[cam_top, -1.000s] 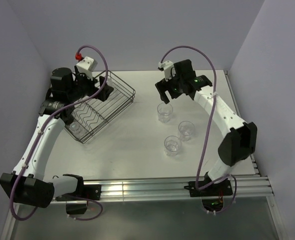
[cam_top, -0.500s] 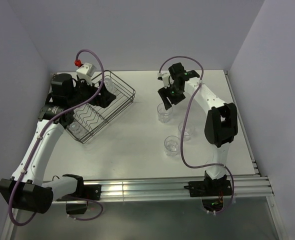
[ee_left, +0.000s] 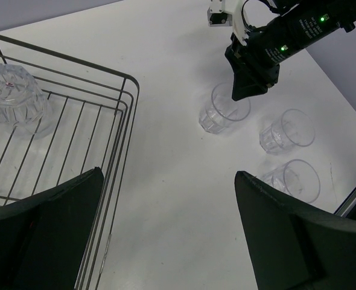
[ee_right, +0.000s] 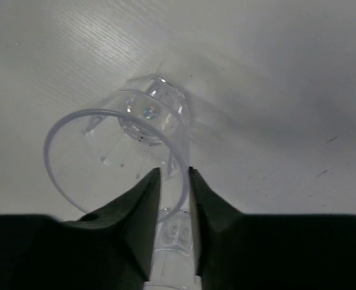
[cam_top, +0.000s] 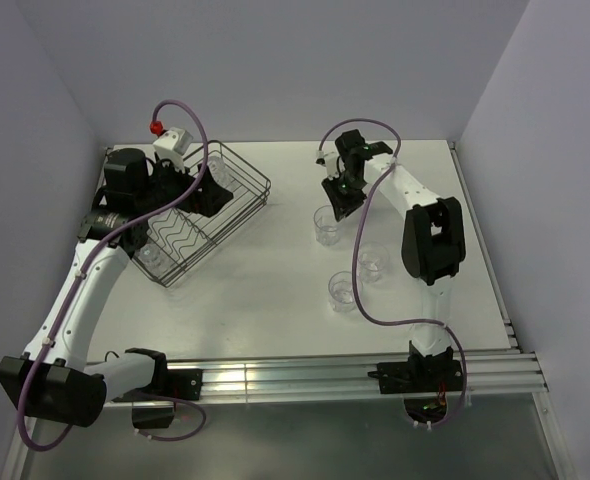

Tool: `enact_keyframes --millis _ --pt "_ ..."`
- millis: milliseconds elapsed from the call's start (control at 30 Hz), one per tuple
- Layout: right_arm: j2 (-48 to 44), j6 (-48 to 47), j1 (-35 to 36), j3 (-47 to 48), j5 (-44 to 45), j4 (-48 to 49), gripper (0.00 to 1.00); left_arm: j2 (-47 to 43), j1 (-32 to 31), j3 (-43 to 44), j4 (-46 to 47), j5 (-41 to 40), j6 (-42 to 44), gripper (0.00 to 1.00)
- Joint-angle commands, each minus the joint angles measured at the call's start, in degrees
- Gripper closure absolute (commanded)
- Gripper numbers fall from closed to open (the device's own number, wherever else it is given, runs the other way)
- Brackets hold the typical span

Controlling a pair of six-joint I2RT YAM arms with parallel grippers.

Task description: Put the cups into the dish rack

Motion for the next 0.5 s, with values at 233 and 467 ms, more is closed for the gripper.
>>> enact_keyframes --millis 233,467 --pt "-0.4 2.0 -0.4 1.1 -0.5 1.2 1.0 -0.5 -0.1 0.1 2.3 -0.5 -1.2 0.02" --pt "-7.0 0.6 -0.7 7.1 -0.8 2.2 1.0 0.4 0.5 0.8 2.9 -1.8 -4.8 0.02"
